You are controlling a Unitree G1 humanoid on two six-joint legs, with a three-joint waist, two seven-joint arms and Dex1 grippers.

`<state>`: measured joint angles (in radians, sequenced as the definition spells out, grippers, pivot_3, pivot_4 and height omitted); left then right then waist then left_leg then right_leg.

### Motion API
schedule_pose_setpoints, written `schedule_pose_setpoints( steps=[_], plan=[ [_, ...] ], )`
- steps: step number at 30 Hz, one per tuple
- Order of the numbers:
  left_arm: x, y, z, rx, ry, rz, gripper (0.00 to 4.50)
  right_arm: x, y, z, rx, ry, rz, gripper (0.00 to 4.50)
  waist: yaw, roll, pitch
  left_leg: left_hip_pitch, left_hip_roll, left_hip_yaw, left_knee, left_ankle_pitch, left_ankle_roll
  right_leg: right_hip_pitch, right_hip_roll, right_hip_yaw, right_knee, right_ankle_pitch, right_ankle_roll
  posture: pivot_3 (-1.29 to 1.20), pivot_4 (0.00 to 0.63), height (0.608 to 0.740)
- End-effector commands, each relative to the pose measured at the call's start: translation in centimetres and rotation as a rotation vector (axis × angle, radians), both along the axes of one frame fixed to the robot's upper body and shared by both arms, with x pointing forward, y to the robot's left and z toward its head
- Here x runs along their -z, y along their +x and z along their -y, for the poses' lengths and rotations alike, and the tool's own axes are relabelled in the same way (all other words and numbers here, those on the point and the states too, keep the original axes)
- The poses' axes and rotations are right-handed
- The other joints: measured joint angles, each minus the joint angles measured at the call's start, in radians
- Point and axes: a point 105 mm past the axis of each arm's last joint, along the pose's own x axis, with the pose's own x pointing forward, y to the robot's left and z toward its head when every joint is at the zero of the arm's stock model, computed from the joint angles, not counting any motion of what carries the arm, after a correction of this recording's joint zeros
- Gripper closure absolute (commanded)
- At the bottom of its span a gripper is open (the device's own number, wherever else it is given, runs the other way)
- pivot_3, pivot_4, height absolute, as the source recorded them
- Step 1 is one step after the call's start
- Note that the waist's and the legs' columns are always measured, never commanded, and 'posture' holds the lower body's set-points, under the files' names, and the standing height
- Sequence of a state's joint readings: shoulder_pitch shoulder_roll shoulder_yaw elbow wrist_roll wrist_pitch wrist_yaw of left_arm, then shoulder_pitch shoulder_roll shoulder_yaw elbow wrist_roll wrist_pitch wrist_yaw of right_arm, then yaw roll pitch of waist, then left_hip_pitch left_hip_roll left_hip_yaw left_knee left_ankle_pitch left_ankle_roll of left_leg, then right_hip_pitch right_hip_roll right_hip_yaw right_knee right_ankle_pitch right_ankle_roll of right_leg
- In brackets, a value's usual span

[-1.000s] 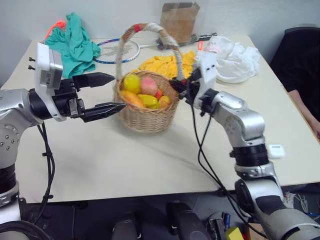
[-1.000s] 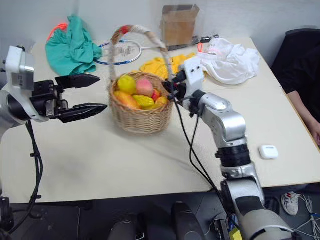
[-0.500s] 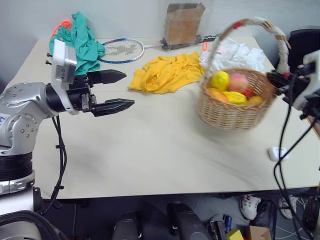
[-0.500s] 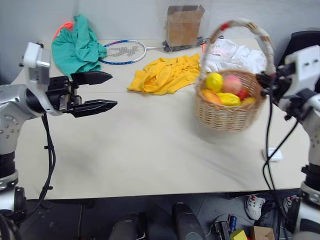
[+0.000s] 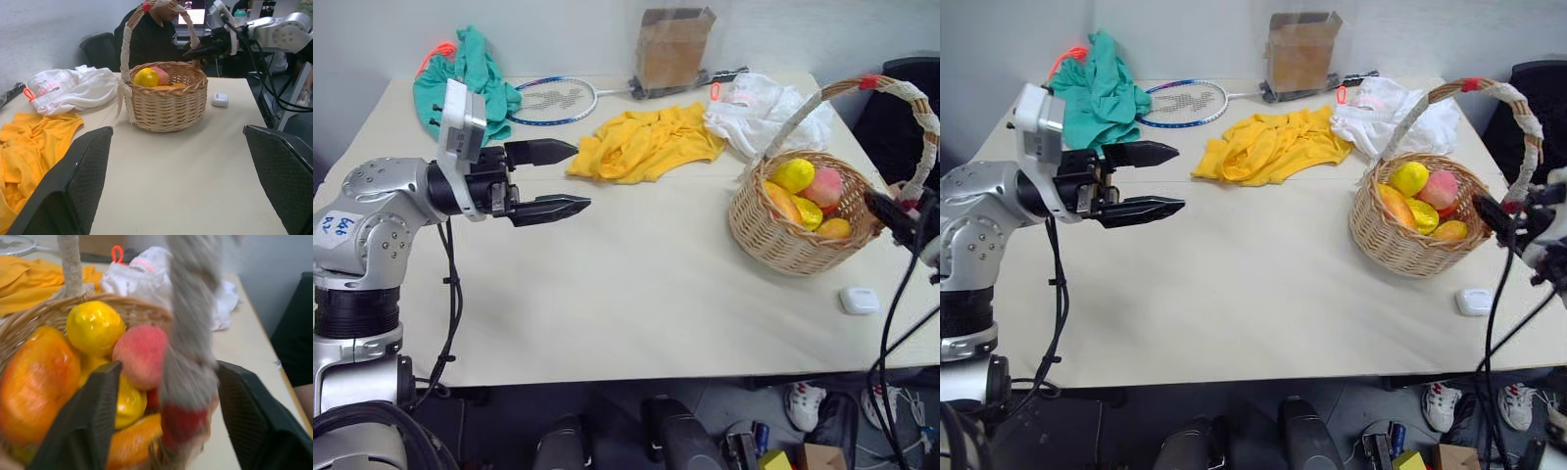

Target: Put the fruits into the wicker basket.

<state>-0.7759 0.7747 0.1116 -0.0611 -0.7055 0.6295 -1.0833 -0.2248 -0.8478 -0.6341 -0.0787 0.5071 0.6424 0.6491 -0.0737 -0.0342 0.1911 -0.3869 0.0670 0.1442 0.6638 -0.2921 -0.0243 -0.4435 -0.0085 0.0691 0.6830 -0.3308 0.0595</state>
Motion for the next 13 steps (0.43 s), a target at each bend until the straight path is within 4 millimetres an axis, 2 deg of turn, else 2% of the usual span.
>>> schedule_pose_setpoints(
  steps=[1, 2, 4, 8, 10, 13],
  plan=[
    [-0.7, -0.2, 0.1, 0.014, 0.001, 0.035, 0.0, -3.3, -3.0, 0.7, -0.052, -0.072, 0.035, 0.19, 0.006, 0.0, 0.0, 0.0, 0.0, 0.0, 0.0, 0.0, 0.0, 0.0, 0.0, 0.0, 0.0, 0.0, 0.0, 0.0, 0.15, 0.74],
    [-0.7, -0.1, 0.0, 0.013, 0.004, 0.032, 0.0, -3.5, -4.2, 1.3, -0.068, -0.077, 0.004, 0.03, 0.006, 0.0, 0.0, 0.0, 0.0, 0.0, 0.0, 0.0, 0.0, 0.0, 0.0, 0.0, 0.0, 0.0, 0.0, 0.0, 0.15, 0.74],
    [-0.5, 0.0, -0.6, 0.005, 0.01, 0.016, 0.0, -4.2, -7.2, 3.1, -0.094, -0.1, -0.074, 0.03, 0.011, 0.001, 0.0, 0.001, 0.0, 0.0, 0.0, 0.0, 0.0, 0.001, 0.001, 0.001, 0.0, 0.0, 0.001, 0.0, 0.15, 0.74],
    [-0.3, -0.2, -1.6, 0.012, 0.02, -0.007, 0.0, -4.9, -11.4, 5.2, -0.149, -0.127, -0.201, 0.03, 0.013, 0.0, 0.0, 0.003, -0.001, 0.0, -0.001, 0.0, 0.0, 0.004, 0.003, 0.001, -0.003, 0.0, 0.001, 0.0, 0.15, 0.74],
    [-0.3, -0.3, -2.1, 0.014, 0.014, -0.022, 0.0, -5.0, -12.2, 5.3, -0.187, -0.113, -0.249, 0.03, 0.009, -0.002, 0.002, 0.012, 0.0, -0.001, -0.003, -0.001, 0.001, 0.016, 0.004, 0.0, -0.008, 0.0, 0.001, 0.0, 0.15, 0.74],
    [0.5, -0.4, -2.2, 0.008, 0.032, -0.02, 0.0, -4.8, -11.7, 5.1, -0.207, -0.111, -0.251, 0.03, -0.003, -0.003, 0.001, 0.02, 0.002, -0.004, -0.006, -0.002, 0.001, 0.028, 0.003, -0.003, -0.018, 0.001, 0.002, 0.0, 0.15, 0.74]
  ],
)
